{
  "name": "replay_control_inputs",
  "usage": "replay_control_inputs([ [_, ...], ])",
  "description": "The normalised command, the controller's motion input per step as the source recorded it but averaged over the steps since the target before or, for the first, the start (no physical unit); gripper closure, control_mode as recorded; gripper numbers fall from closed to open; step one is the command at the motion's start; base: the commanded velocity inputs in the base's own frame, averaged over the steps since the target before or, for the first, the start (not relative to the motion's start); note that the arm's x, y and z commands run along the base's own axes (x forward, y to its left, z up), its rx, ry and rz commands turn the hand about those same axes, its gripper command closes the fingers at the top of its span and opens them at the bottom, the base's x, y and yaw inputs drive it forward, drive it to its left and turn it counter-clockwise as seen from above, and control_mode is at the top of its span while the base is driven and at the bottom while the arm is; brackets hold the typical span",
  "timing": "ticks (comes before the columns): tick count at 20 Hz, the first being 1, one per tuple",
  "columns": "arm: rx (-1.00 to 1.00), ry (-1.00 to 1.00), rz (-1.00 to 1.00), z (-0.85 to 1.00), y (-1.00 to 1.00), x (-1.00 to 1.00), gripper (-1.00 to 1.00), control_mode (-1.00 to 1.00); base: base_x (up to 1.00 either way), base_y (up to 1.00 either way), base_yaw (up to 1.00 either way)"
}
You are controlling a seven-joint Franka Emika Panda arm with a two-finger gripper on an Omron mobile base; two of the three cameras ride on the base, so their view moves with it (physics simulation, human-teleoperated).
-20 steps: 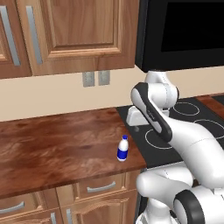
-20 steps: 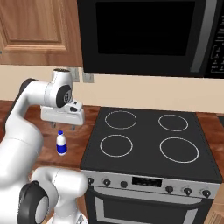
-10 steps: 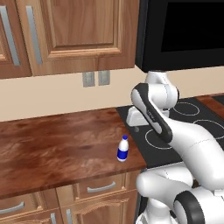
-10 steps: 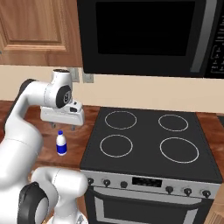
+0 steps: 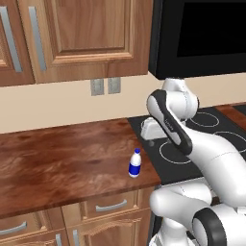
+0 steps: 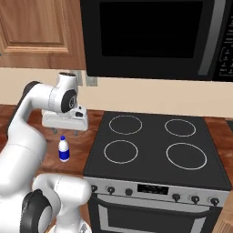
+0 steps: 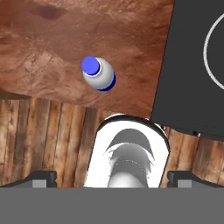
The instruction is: Place the drinks on the dining counter in a tight cluster.
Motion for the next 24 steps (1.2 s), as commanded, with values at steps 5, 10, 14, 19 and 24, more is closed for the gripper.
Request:
replay_control_inputs([
  [5,0.11,0.00,0.48,0.00,-0.12,-0.15,-1.00,-1.00,0.00,0.00,0.00],
  [10,0.04,-0.01,0.55,-0.06,-0.04,-0.22,-1.00,-1.00,0.00,0.00,0.00],
  [14,0.03,-0.14,0.45,-0.09,0.00,-0.21,-1.00,-1.00,0.00,0.00,0.00],
  [19,0.12,-0.27,0.31,-0.14,0.00,-0.30,-1.00,-1.00,0.00,0.00,0.00],
  [24,0.20,-0.22,0.15,-0.12,0.00,-0.17,-1.00,-1.00,0.00,0.00,0.00],
])
